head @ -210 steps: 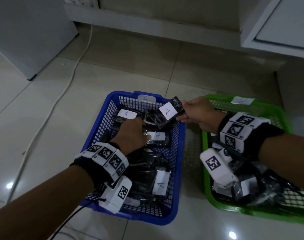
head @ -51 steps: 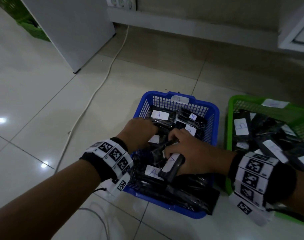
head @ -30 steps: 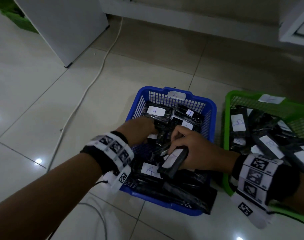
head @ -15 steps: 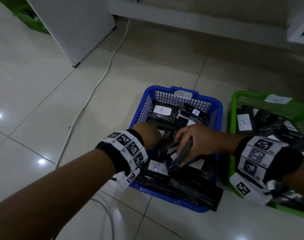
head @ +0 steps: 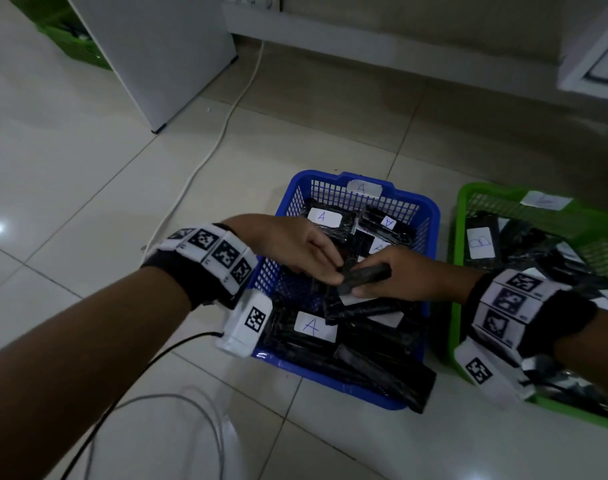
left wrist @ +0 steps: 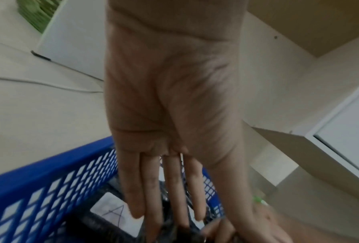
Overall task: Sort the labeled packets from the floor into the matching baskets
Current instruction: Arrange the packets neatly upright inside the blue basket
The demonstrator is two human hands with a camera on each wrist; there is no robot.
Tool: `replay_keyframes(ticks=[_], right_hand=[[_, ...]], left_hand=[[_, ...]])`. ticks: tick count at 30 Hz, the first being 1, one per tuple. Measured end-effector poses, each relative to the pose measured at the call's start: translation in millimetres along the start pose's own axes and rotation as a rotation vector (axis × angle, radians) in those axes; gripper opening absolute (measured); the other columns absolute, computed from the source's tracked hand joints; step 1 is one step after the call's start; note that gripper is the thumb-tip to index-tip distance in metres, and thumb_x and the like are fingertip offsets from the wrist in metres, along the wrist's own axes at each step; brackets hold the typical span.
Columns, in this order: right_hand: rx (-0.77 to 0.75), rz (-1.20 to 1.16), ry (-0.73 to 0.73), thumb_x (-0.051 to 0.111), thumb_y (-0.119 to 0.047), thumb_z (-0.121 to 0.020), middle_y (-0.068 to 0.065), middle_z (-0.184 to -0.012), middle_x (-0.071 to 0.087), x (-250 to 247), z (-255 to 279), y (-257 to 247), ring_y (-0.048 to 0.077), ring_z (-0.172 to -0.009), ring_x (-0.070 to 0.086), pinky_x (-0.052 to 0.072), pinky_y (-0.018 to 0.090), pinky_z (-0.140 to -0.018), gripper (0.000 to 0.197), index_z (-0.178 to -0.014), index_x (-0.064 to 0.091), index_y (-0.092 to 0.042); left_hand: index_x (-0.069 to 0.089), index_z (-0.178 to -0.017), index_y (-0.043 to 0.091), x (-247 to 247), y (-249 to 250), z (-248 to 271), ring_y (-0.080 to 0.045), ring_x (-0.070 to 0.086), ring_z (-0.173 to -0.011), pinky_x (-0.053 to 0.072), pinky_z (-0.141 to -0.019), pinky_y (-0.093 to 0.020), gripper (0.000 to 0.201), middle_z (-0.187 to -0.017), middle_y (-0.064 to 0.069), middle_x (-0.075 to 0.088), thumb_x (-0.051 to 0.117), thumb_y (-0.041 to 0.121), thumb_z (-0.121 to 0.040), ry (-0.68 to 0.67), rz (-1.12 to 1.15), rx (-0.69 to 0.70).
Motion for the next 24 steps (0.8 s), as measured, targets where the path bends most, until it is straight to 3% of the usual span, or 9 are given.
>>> replay_keyframes(ticks=[3, 6, 9, 11, 13, 16, 20, 24], right_hand=[[0.022, -0.010, -0.034, 0.073, -0.035, -0.083, 0.003, -0.090, 0.072, -1.5, -0.6, 2.7, 0.017, -0.084, 0.067, 0.052, 0.032, -0.077, 0.023, -0.097, 0.073, -0.016], [0.023, -0.047, -0.060, 0.069, -0.027, -0.088, 0.001, -0.078, 0.065, -3.8, 2.1, 2.2, 0.009, -0.072, 0.060, 0.048, 0.025, -0.070, 0.015, -0.089, 0.069, -0.012], [0.053, -0.070, -0.063, 0.062, -0.026, -0.093, -0.004, -0.069, 0.055, -5.7, 4.8, 0.7, 0.004, -0.062, 0.051, 0.042, 0.016, -0.061, 0.020, -0.088, 0.065, -0.007], [0.079, -0.061, 0.022, 0.056, -0.032, -0.096, -0.002, -0.067, 0.050, -9.3, 3.8, 1.7, 0.003, -0.057, 0.047, 0.038, 0.013, -0.055, 0.031, -0.086, 0.059, -0.003], [0.076, -0.027, 0.136, 0.054, -0.037, -0.096, 0.002, -0.067, 0.050, -15.8, 1.9, 4.4, 0.006, -0.056, 0.049, 0.039, 0.016, -0.054, 0.037, -0.083, 0.057, -0.002], [0.091, -0.053, 0.214, 0.056, -0.038, -0.095, 0.011, -0.077, 0.067, -23.5, 1.6, 6.1, 0.019, -0.069, 0.065, 0.053, 0.030, -0.065, 0.035, -0.085, 0.064, -0.006], [0.183, -0.223, 0.297, 0.051, -0.027, -0.099, 0.015, -0.085, 0.067, -27.7, 1.8, 7.9, 0.018, -0.067, 0.068, 0.061, 0.033, -0.065, 0.025, -0.098, 0.060, -0.004], [0.223, -0.281, 0.337, 0.046, -0.019, -0.098, 0.012, -0.091, 0.071, -26.8, 4.2, 12.6, 0.020, -0.072, 0.069, 0.059, 0.036, -0.062, 0.016, -0.110, 0.053, -0.012]], left_hand=[[0.071, -0.120, 0.025, -3.6, -1.4, -1.8, -0.002, 0.067, -0.108, 0.051, -0.099, -0.026, 0.034, -0.115, 0.010, 0.074, 0.078, 0.023, -0.087, 0.026, -0.011, 0.057], [0.068, -0.125, 0.025, -7.9, -4.1, -4.0, 0.001, 0.068, -0.103, 0.053, -0.093, -0.022, 0.039, -0.114, 0.011, 0.074, 0.077, 0.017, -0.088, 0.000, 0.003, 0.029], [0.071, -0.116, 0.022, -6.3, -4.9, -13.0, 0.001, 0.070, -0.092, 0.054, -0.089, -0.022, 0.029, -0.101, 0.010, 0.076, 0.072, 0.009, -0.091, 0.134, -0.108, 0.072], [0.070, -0.110, 0.018, -7.2, -5.2, -15.1, -0.006, 0.072, -0.089, 0.056, -0.087, -0.028, 0.023, -0.095, 0.006, 0.075, 0.060, 0.004, -0.095, 0.215, -0.209, 0.066], [0.069, -0.116, 0.016, -11.4, -6.1, -13.8, -0.014, 0.070, -0.095, 0.054, -0.088, -0.027, 0.028, -0.101, 0.005, 0.073, 0.050, 0.005, -0.099, 0.244, -0.286, 0.018], [0.065, -0.127, 0.014, -17.2, -9.1, -13.9, -0.018, 0.062, -0.104, 0.048, -0.089, -0.029, 0.034, -0.119, -0.001, 0.066, 0.047, 0.006, -0.100, 0.289, -0.511, -0.030], [0.062, -0.123, 0.008, -16.8, -18.3, -15.1, -0.027, 0.059, -0.089, 0.047, -0.077, -0.038, 0.032, -0.104, -0.007, 0.058, 0.046, 0.001, -0.097, 0.420, -0.606, -0.001], [0.052, -0.126, 0.008, -9.7, -30.4, -12.8, -0.033, 0.056, -0.096, 0.044, -0.078, -0.036, 0.037, -0.110, -0.015, 0.053, 0.051, -0.004, -0.091, 0.543, -0.777, 0.015]])
Point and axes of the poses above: each hand's wrist, its own z-axis away from the middle knuckle, its own x-axis out of the palm, y = z × x, the point moved 4 cm from there along -z, towards the middle knuckle
